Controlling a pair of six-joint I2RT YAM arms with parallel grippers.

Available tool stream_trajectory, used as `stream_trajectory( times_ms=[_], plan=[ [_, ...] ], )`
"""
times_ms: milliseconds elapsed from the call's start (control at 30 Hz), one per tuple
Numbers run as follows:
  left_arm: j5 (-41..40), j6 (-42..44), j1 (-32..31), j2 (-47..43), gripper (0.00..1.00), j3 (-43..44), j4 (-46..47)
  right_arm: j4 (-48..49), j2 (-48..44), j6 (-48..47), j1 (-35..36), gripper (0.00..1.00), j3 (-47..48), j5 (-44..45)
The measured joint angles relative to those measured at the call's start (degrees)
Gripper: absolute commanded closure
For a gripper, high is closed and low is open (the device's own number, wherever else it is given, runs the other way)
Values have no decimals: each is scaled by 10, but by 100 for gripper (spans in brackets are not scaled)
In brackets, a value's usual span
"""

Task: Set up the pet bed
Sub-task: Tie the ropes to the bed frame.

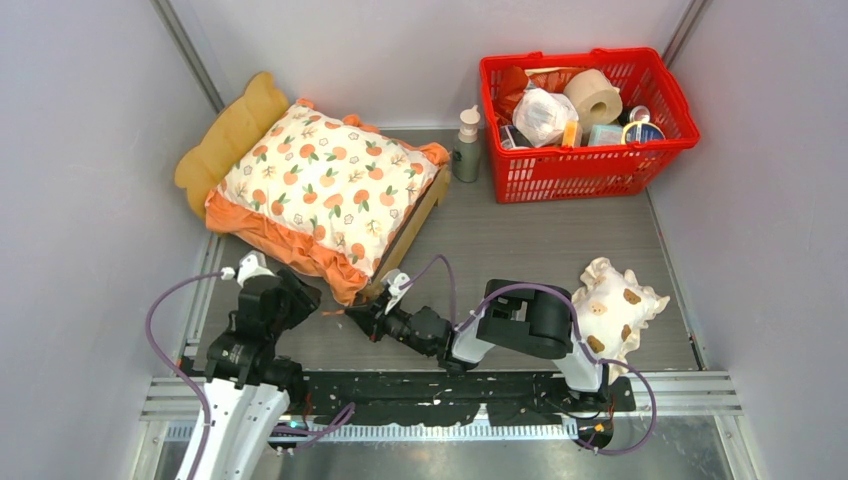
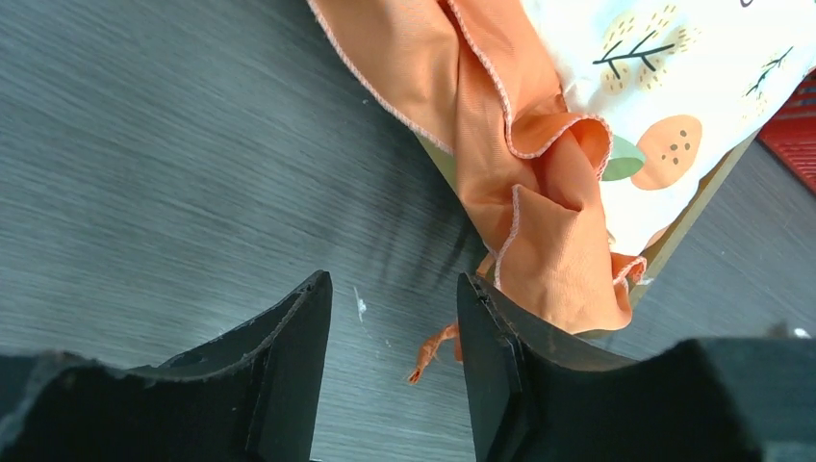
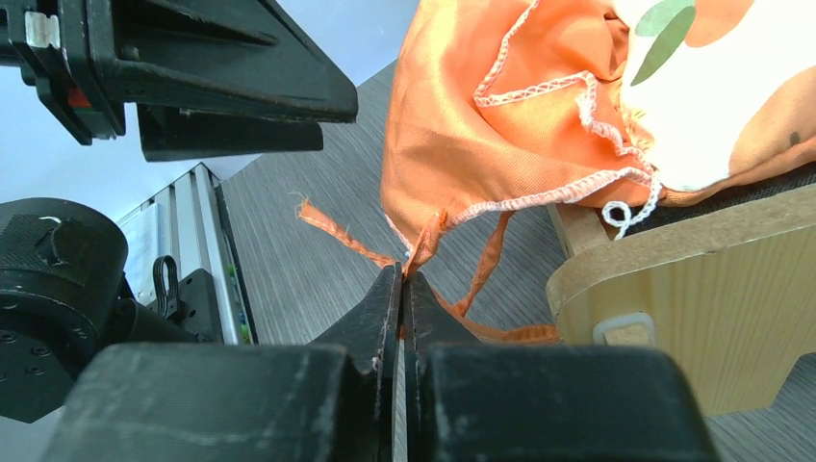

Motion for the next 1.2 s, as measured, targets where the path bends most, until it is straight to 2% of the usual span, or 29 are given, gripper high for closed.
stream_trajectory(
  times_ms=[200, 433, 733, 933, 1000, 1100, 1200],
  plan=[
    [15, -56, 0, 1, 50, -3, -18, 9, 0, 0, 0, 95, -1, 0],
    [56, -116, 0, 9, 53, -47, -19, 16, 0, 1, 0, 95, -1, 0],
    [106, -170, 0, 4, 64, -87, 1, 19, 0, 2, -2, 95, -1, -1],
    [116, -202, 0, -18, 78, -98, 18, 19, 0, 5, -2, 95, -1, -2],
    [116, -216, 0, -25, 77, -104, 29, 19, 0, 6, -2, 95, -1, -3],
    [119, -233, 0, -34, 66, -117, 42, 19, 0, 6, -2, 95, -1, -3],
    [129, -240, 0, -38, 62, -120, 43, 19, 0, 6, -2, 95, -1, -3]
  ],
)
